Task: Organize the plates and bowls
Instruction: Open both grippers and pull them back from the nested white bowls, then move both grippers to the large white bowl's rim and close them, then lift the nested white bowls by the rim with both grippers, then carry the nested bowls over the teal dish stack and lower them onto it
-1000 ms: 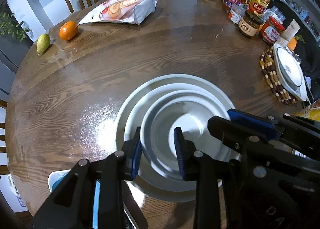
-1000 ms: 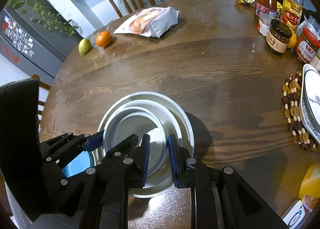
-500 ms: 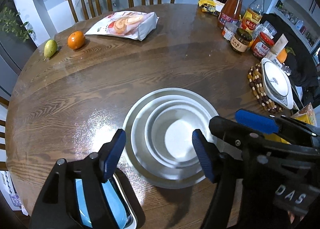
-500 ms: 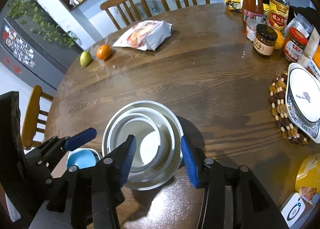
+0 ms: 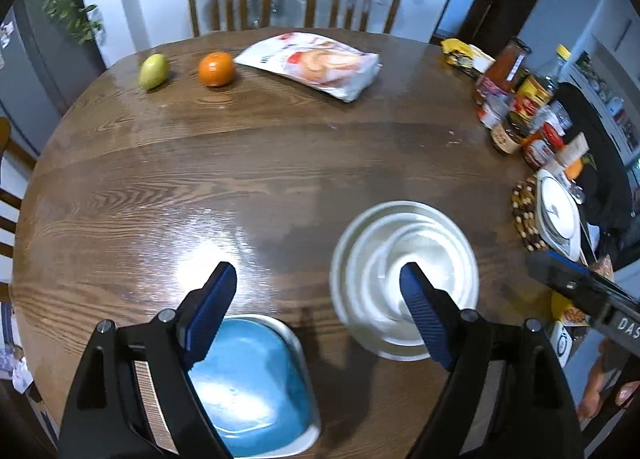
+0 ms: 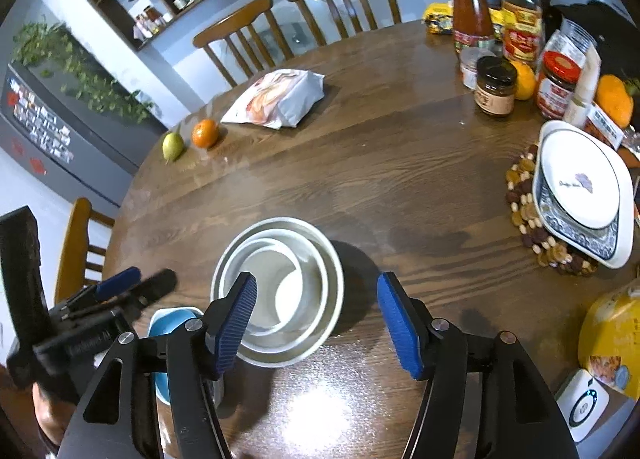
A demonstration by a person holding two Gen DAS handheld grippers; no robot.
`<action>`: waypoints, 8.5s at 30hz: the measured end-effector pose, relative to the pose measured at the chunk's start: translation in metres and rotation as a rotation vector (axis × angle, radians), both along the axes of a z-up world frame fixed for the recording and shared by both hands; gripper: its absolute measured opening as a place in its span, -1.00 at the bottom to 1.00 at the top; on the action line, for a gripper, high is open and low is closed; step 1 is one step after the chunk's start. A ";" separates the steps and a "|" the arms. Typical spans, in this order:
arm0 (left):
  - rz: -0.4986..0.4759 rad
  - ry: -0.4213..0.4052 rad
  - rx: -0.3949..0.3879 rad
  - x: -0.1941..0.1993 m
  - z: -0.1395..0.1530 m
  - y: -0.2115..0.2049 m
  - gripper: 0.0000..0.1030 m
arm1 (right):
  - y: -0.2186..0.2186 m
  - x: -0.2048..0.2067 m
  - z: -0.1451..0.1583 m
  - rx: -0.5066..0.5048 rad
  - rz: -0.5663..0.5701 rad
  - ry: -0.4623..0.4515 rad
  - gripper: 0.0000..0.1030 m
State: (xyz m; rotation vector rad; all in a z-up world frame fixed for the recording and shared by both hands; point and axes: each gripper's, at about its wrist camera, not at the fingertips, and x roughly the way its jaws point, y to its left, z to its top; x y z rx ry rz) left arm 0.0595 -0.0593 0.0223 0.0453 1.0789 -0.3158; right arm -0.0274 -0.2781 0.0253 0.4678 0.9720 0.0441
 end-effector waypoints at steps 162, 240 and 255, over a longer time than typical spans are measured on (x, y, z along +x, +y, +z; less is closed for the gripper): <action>-0.051 0.010 0.061 0.007 -0.034 -0.041 -0.95 | 0.005 0.014 -0.041 0.031 0.032 0.085 -0.80; 0.174 0.045 0.097 -0.036 -0.035 0.143 -0.94 | 0.182 0.016 -0.043 0.016 0.302 0.131 -0.80; 0.240 0.074 0.129 -0.027 -0.047 0.137 -0.94 | 0.176 0.031 -0.062 0.055 0.329 0.185 -0.80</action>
